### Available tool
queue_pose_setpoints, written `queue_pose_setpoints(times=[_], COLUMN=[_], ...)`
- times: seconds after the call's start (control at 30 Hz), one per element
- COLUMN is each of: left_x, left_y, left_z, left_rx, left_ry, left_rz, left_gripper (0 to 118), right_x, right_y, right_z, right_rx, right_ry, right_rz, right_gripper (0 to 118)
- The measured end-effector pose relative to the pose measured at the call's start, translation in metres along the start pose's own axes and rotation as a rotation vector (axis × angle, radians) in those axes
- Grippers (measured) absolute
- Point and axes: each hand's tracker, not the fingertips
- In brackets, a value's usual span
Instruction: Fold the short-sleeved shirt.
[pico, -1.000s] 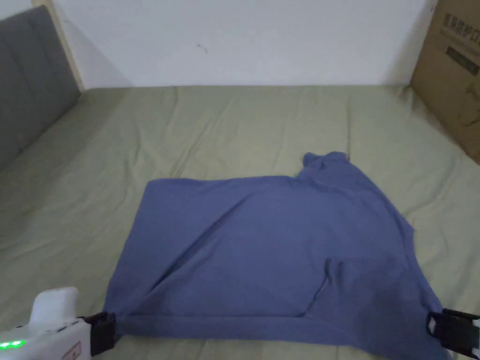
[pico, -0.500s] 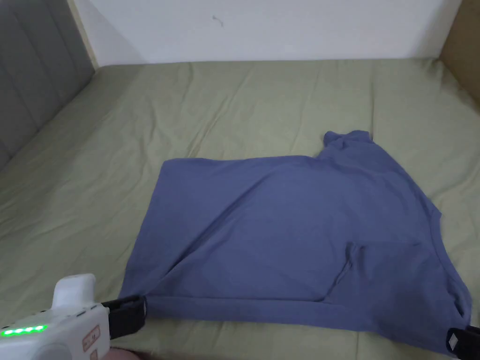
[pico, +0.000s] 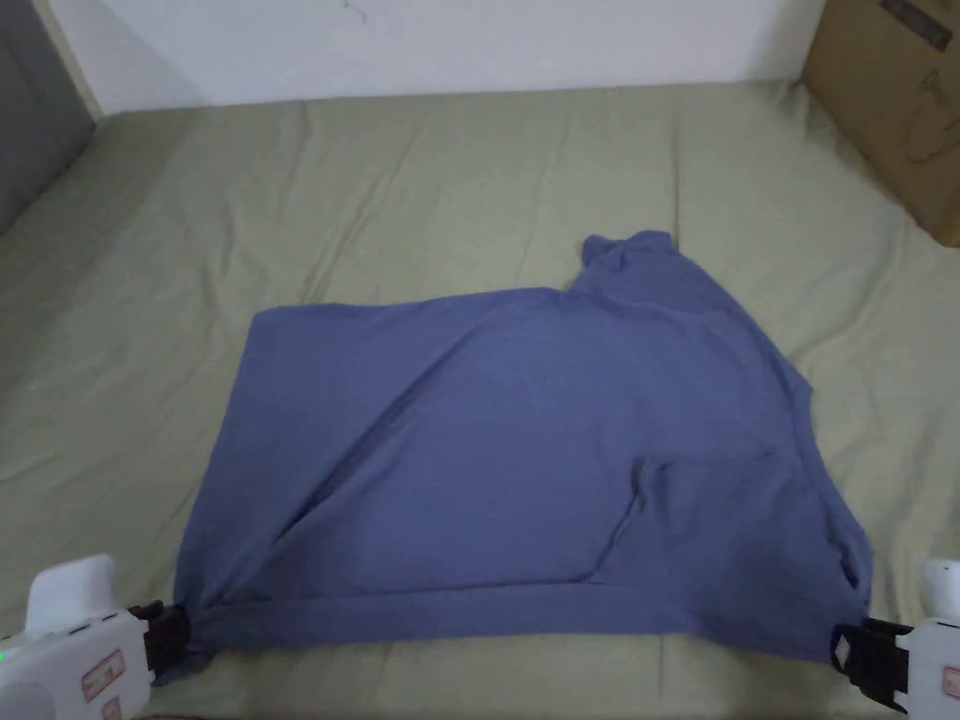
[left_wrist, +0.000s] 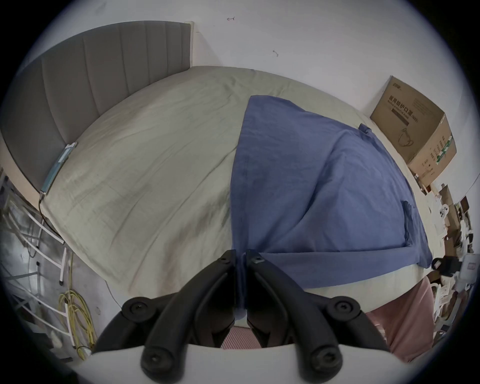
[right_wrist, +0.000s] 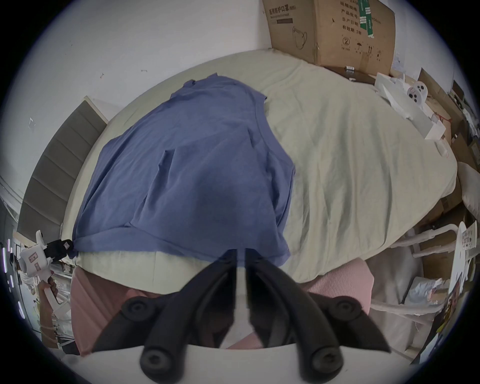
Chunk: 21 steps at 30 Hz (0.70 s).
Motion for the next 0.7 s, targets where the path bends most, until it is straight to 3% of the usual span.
queue_pose_setpoints(times=[0.03,0.07,0.1,0.13,0.23,0.27,0.3,0.33,0.37,0.7], left_x=[0.006,0.008,0.009,0.010,0.016,0.016,0.012,0.012,0.012,0.027], left_y=[-0.001,-0.002,-0.002,-0.002,-0.004,-0.004,-0.004,-0.004,-0.003,0.010], left_z=[0.003,0.004,0.004,0.003,0.004,0.004,0.002,0.002,0.001,0.024], left_rx=[-0.002,0.004,0.001,-0.006,-0.021,-0.024,-0.023,-0.026,-0.029,-0.027], left_ry=[0.009,0.015,0.018,0.023,0.036,0.036,0.037,0.039,0.039,0.050], left_rz=[-0.013,-0.023,-0.025,-0.032,-0.040,-0.039,-0.038,-0.035,-0.032,-0.045], left_gripper=[6,6,6,6,6,6,6,6,6,6], right_x=[0.000,0.001,0.003,0.006,0.007,0.008,0.008,0.009,0.009,0.007], right_y=[0.002,0.005,0.009,0.011,0.016,0.014,0.012,0.011,0.009,0.036], right_z=[0.001,-0.001,-0.005,-0.010,-0.028,-0.034,-0.038,-0.043,-0.045,-0.006], right_rx=[0.021,0.024,0.017,0.016,-0.043,-0.047,-0.063,-0.076,-0.085,0.004], right_ry=[-0.002,-0.006,0.001,0.030,-0.005,-0.005,-0.018,-0.024,-0.060,0.022], right_rz=[0.003,0.007,0.007,0.009,0.012,0.028,0.032,0.033,0.021,0.000], right_gripper=[21,58,107,117,113,104,63,14,4,4])
